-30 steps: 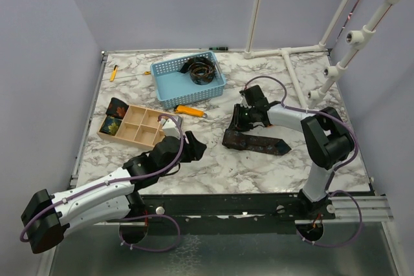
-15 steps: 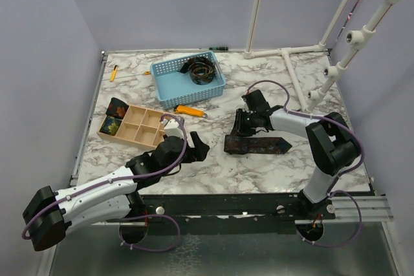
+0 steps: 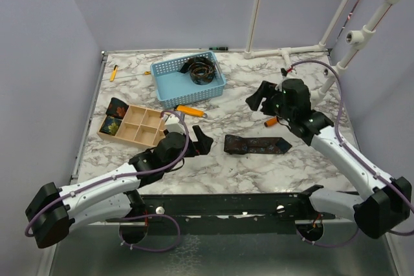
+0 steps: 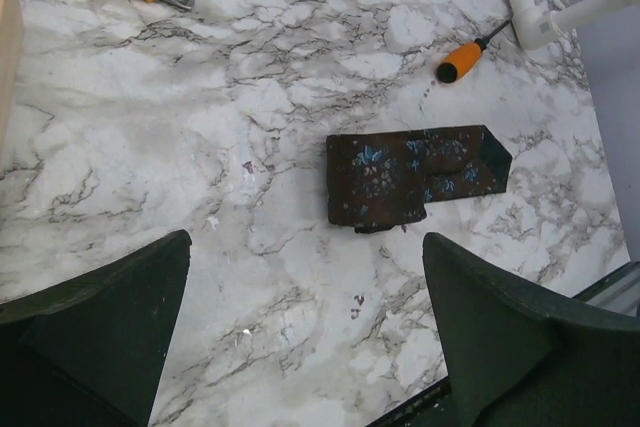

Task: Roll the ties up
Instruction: Roll the tie at the center of the board.

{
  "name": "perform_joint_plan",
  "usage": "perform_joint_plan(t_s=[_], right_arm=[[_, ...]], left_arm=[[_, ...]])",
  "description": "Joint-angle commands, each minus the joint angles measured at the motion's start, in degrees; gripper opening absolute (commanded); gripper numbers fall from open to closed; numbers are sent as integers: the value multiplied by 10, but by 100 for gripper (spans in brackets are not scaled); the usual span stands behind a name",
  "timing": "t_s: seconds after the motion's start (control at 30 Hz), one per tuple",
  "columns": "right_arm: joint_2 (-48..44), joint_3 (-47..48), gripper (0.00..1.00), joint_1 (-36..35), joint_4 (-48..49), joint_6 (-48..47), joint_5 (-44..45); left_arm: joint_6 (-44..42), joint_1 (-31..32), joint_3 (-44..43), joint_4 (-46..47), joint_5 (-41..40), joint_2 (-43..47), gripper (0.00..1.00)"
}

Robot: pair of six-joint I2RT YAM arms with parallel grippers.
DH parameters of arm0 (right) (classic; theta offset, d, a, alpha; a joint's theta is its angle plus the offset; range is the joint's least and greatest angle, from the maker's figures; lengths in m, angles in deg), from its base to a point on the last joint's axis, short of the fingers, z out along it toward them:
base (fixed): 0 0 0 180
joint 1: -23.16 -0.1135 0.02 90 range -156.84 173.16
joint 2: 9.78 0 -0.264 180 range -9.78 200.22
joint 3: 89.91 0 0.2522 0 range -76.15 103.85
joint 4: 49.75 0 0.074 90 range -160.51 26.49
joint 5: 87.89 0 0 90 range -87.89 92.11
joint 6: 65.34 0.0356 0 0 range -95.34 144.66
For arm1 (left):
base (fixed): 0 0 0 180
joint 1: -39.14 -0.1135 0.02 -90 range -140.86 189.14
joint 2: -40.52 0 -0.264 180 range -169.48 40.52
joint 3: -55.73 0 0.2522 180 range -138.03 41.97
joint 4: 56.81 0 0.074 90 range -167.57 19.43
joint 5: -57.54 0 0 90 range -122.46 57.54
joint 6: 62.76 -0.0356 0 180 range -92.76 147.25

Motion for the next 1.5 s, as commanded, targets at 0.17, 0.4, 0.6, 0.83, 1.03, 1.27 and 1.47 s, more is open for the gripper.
perform_joint_plan(t_s=[0.17,0.4,0.6,0.83,1.03,1.27,1.47], right_arm=[[-136,-212,72,6,56,16,-186],[-166,-302,69,6,89,31,-219],[-141,-306,63,6,105,15,-208],[-107,-320,57,5,165,20,-235],[-77,-315,52,5,164,29,-195],[-16,-306,48,4,172,33,-167],[5,-313,46,5,173,38,-148]], left_arm=[[21,-65,-27,179,133,-133,99],[39,-86,20,280,193,-177,99],[5,-87,24,305,233,-193,99],[4,-87,7,304,273,-251,99],[5,-88,-11,305,284,-308,97],[-16,-87,-56,306,317,-360,97],[-24,-87,-87,309,352,-406,96]])
